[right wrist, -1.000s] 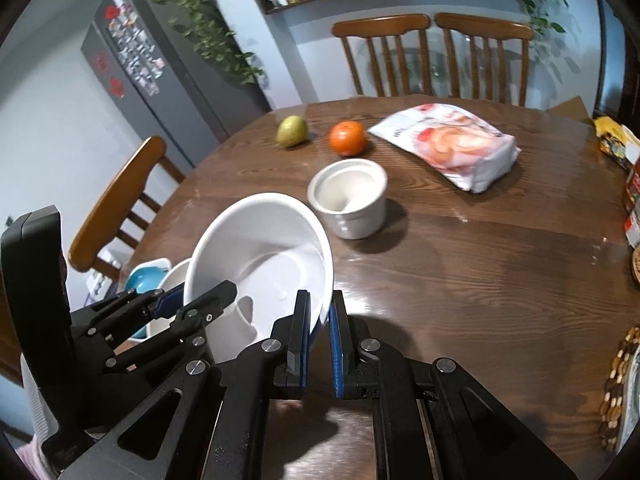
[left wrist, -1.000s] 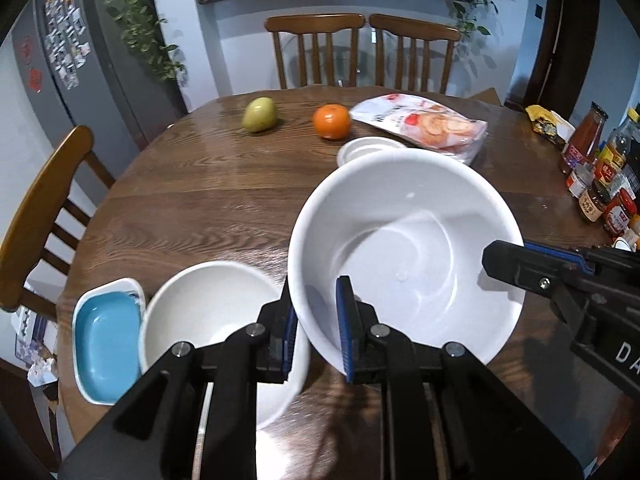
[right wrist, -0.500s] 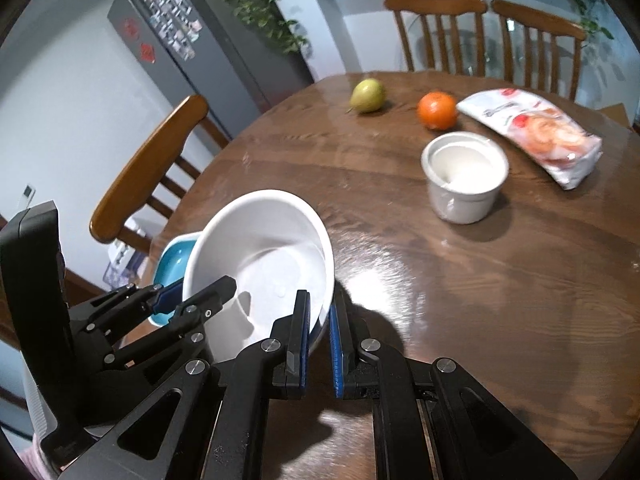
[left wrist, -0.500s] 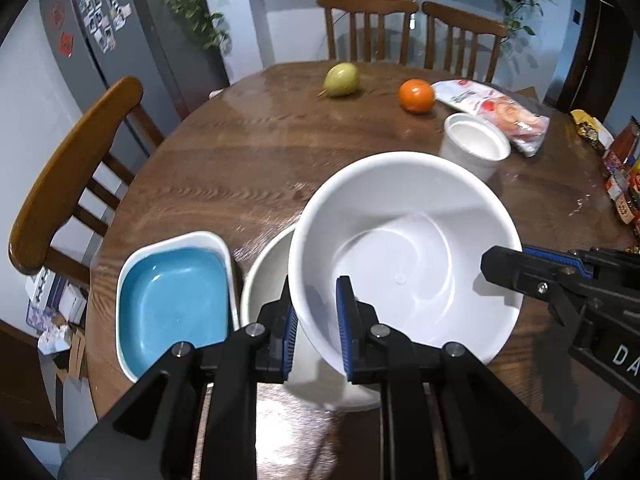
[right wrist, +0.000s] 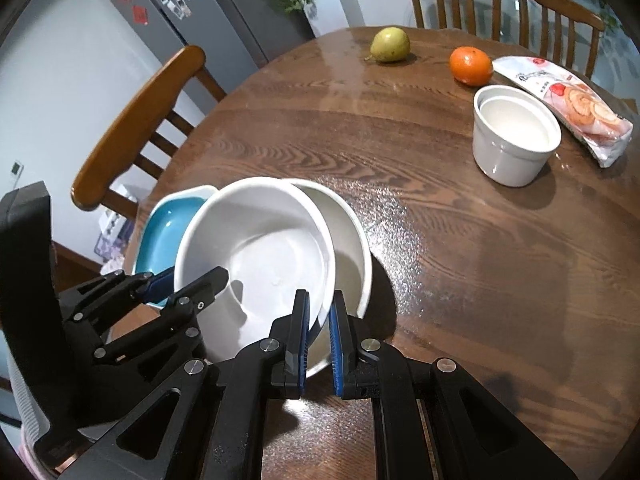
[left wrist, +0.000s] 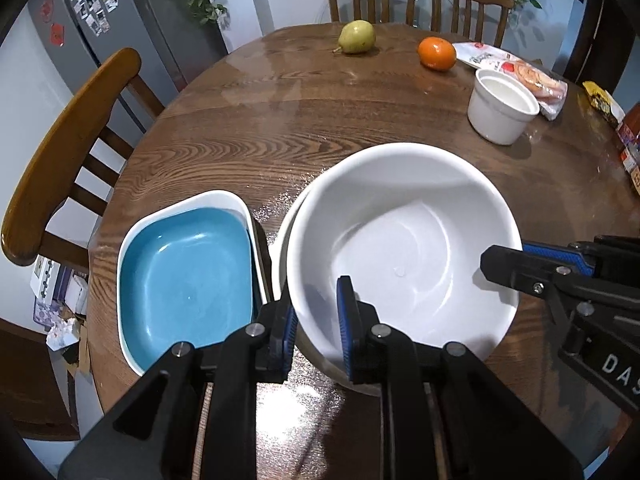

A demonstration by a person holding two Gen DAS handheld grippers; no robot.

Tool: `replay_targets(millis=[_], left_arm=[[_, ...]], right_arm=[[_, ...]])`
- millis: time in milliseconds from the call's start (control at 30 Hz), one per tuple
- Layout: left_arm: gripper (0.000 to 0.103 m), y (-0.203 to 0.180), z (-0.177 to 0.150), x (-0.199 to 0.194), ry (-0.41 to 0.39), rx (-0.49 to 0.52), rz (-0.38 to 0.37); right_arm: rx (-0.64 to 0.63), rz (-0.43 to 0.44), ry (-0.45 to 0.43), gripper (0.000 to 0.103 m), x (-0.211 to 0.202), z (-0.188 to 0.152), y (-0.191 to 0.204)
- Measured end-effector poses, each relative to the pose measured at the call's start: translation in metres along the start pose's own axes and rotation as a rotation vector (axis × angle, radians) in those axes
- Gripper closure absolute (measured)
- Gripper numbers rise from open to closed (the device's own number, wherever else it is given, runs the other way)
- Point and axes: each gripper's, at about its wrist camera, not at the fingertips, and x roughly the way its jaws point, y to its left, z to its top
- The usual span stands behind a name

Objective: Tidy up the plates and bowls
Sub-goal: 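Carry the medium white bowl and lower it into the large white bowl, then open both grippers and withdraw from the nested bowls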

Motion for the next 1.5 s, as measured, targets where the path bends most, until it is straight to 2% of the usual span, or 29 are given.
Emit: replay_targets(millis=[367, 467, 533, 600, 767, 833, 900, 933, 967, 1067, 1100, 1233, 1333, 1500], left_arm=[[0.082, 0.001, 0.001, 0.001, -0.003, 0.005, -0.013], [0.071, -0.001, 0.002, -0.001, -0.010, 0.006, -0.021], [0.059, -0.002, 0.003, -0.004, -0.024, 0.011, -0.018], [0.051, -0.003, 0.004, -0.007, -0.039, 0.013, -0.004], [0.044, -0.001, 0.005, -0.014, -0.059, 0.002, 0.008], [0.034, 0.000, 0.005, -0.017, -0.068, -0.005, 0.015], [0.031, 0.001, 0.006, -0.021, -0.076, -0.014, 0.015], [0.027, 0.001, 0.006, -0.023, -0.080, -0.016, 0.014], [0.025, 0.000, 0.006, -0.025, -0.085, -0.018, 0.016], [0.021, -0.003, 0.006, -0.031, -0.095, -0.020, 0.020], [0.020, -0.004, 0.006, -0.032, -0.096, -0.023, 0.020], [0.015, -0.010, 0.004, -0.038, -0.100, -0.031, 0.013], [0.006, -0.017, 0.003, -0.046, -0.121, -0.027, 0.013], [0.004, -0.030, 0.002, -0.055, -0.141, -0.011, 0.006]], right_arm=[[-0.018, -0.074, -0.007, 0.093, 0.001, -0.001, 0.007], [-0.035, -0.102, -0.024, 0.093, -0.002, 0.000, 0.010], [-0.049, -0.126, -0.039, 0.092, -0.004, 0.001, 0.012], [-0.056, -0.137, -0.048, 0.092, -0.006, 0.001, 0.013], [-0.059, -0.152, -0.080, 0.092, -0.016, 0.001, 0.012], [-0.056, -0.149, -0.092, 0.092, -0.022, 0.001, 0.010], [-0.055, -0.150, -0.104, 0.091, -0.028, 0.000, 0.009], [-0.053, -0.150, -0.109, 0.090, -0.031, -0.001, 0.008], [-0.048, -0.148, -0.115, 0.084, -0.034, -0.001, 0.006], [-0.015, -0.139, -0.146, 0.060, -0.047, -0.006, -0.002], [-0.004, -0.135, -0.154, 0.055, -0.050, -0.007, -0.004], [0.045, -0.123, -0.176, 0.055, -0.064, -0.014, -0.018], [0.076, -0.124, -0.195, 0.055, -0.076, -0.020, -0.030], [0.129, -0.128, -0.220, 0.055, -0.095, -0.032, -0.053]])
